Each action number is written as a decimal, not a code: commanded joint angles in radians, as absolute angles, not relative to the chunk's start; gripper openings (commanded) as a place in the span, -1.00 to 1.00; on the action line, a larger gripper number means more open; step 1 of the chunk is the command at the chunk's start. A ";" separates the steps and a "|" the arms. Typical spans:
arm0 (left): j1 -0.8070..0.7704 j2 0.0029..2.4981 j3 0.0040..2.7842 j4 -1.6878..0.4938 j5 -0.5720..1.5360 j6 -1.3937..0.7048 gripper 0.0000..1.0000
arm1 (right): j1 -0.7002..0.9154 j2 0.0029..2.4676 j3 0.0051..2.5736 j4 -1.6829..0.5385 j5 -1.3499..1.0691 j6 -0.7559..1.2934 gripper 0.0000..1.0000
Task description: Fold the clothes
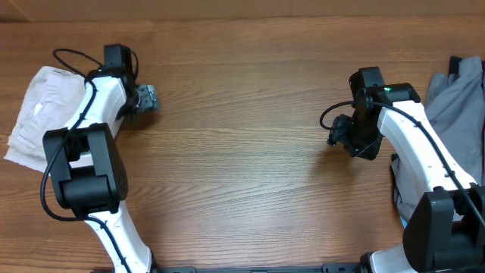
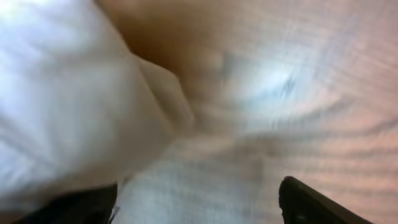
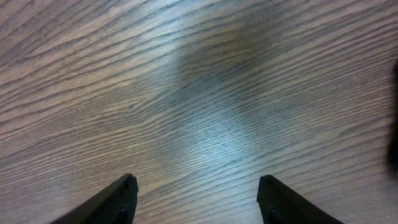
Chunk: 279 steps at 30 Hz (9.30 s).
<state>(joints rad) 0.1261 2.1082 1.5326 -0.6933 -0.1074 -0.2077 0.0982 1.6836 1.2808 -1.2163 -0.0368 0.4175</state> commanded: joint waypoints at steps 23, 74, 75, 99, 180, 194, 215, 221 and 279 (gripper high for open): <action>-0.042 1.961 1.845 -1.508 0.052 -0.184 1.00 | 0.096 1.659 1.327 -0.963 -0.162 0.177 0.89; -0.229 0.635 0.952 -1.108 -0.190 -0.251 0.99 | 0.122 0.736 0.886 -0.990 0.083 0.281 1.00; -0.229 0.635 0.952 -1.108 -0.190 -0.251 1.00 | 0.122 0.734 0.885 -0.987 0.086 0.281 1.00; -0.229 0.635 0.952 -1.108 -0.190 -0.250 1.00 | 0.065 -0.001 0.131 -0.139 -0.039 0.070 1.00; -0.097 0.003 0.005 -0.076 0.029 -0.090 0.99 | 0.059 0.003 0.008 -0.083 -0.027 0.085 1.00; -0.097 0.004 0.005 -0.076 0.026 -0.089 1.00 | 0.059 0.003 0.008 -0.083 -0.027 0.085 1.00; -0.097 0.004 0.005 -0.076 0.026 -0.089 1.00 | 0.059 0.003 0.008 -0.083 -0.027 0.085 1.00; -0.097 0.004 0.005 -0.076 0.026 -0.089 0.99 | 0.059 0.003 0.008 -0.083 -0.027 0.085 1.00; -0.097 0.004 0.005 -0.076 0.026 -0.089 1.00 | 0.059 0.003 0.008 -0.083 -0.027 0.085 1.00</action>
